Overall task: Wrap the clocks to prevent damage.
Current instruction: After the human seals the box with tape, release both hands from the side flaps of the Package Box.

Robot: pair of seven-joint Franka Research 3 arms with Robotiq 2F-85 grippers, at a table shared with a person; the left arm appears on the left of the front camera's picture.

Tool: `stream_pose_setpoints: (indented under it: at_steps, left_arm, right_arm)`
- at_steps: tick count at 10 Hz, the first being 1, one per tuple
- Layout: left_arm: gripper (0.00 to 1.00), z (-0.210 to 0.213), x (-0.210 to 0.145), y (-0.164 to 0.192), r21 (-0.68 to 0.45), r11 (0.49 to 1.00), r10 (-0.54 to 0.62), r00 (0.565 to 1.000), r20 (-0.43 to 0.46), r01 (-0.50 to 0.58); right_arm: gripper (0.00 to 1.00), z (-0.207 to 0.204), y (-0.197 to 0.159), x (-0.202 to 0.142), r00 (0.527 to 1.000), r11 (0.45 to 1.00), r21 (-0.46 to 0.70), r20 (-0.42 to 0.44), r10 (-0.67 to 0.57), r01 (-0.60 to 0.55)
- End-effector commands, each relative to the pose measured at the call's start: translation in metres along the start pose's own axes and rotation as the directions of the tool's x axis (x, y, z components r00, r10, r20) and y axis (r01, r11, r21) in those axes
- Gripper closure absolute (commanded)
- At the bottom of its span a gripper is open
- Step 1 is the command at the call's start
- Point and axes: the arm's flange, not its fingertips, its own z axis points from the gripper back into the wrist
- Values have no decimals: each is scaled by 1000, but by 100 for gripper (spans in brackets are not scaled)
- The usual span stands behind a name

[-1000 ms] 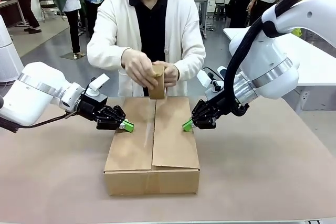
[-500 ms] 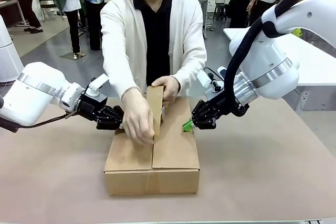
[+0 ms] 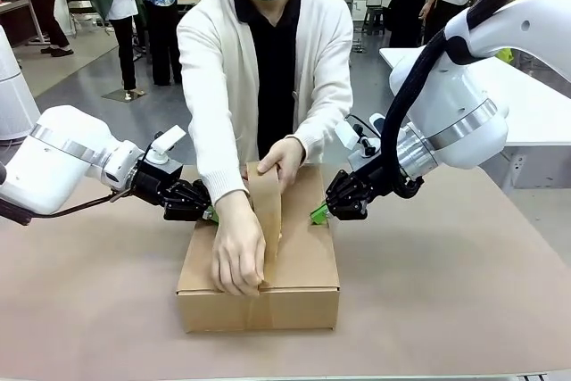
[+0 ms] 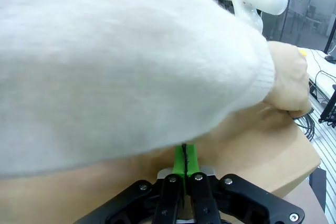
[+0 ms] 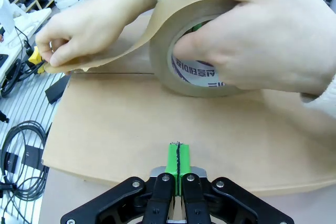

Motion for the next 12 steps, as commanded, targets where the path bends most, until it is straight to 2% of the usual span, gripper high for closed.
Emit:
stream_pose_setpoints:
  at_steps: [1,12]
  left_arm:
    - [99,-2,-4,0,4,1000,1,1000,-8,-1]
    - [99,-2,-4,0,4,1000,1,1000,-8,-1]
  right_arm:
    - [99,-2,1,-3,1000,1000,-6,-9,-4,3]
    - [99,-2,1,-3,1000,1000,-6,-9,-4,3]
